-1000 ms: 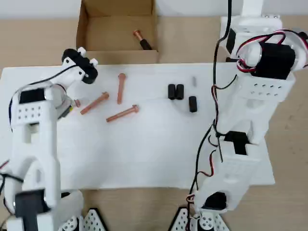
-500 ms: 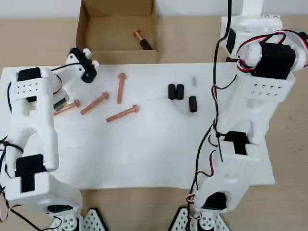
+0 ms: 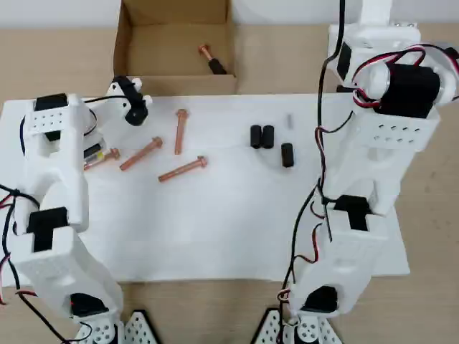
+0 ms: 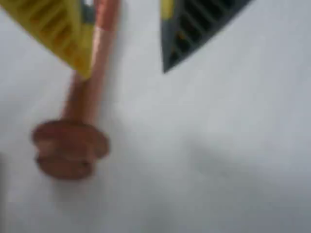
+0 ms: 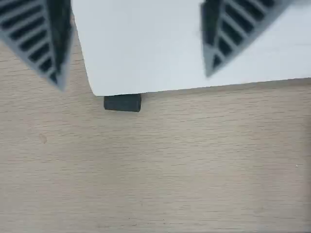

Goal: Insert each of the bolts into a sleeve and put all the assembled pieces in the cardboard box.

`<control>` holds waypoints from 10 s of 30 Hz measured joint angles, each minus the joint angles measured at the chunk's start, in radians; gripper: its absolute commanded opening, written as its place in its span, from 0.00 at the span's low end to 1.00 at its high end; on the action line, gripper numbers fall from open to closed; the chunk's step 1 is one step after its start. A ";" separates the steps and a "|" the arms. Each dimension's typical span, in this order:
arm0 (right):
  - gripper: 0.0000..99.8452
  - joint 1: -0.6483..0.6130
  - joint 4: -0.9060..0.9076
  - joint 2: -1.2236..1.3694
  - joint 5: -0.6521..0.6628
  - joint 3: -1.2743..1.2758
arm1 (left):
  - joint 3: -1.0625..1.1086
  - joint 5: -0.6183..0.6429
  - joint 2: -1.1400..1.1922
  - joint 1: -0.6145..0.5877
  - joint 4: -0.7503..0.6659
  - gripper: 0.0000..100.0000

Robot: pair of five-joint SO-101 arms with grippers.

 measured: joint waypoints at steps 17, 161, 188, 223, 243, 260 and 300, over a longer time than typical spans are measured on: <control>0.22 0.000 0.000 0.000 0.000 0.006 | -0.041 0.060 0.043 0.046 0.068 0.10; 0.22 -0.123 -0.493 0.103 0.054 1.306 | 0.902 1.267 -1.580 0.302 -0.273 0.01; 0.01 -0.109 -0.399 0.120 0.054 1.293 | 0.902 1.267 -1.580 0.302 -0.273 0.01; 0.01 -0.219 0.000 -1.059 0.055 0.694 | 0.560 1.428 -1.587 0.302 -0.227 0.01; 0.01 -0.442 -0.755 -2.209 -0.012 2.441 | 0.520 1.428 -1.588 0.644 -0.253 0.01; 0.01 -0.680 -0.951 -2.216 -0.104 2.679 | 0.440 1.332 -1.596 0.891 -0.299 0.01; 0.01 -0.680 -1.040 -2.216 -0.178 2.733 | 0.833 1.192 -1.585 0.976 -0.628 0.01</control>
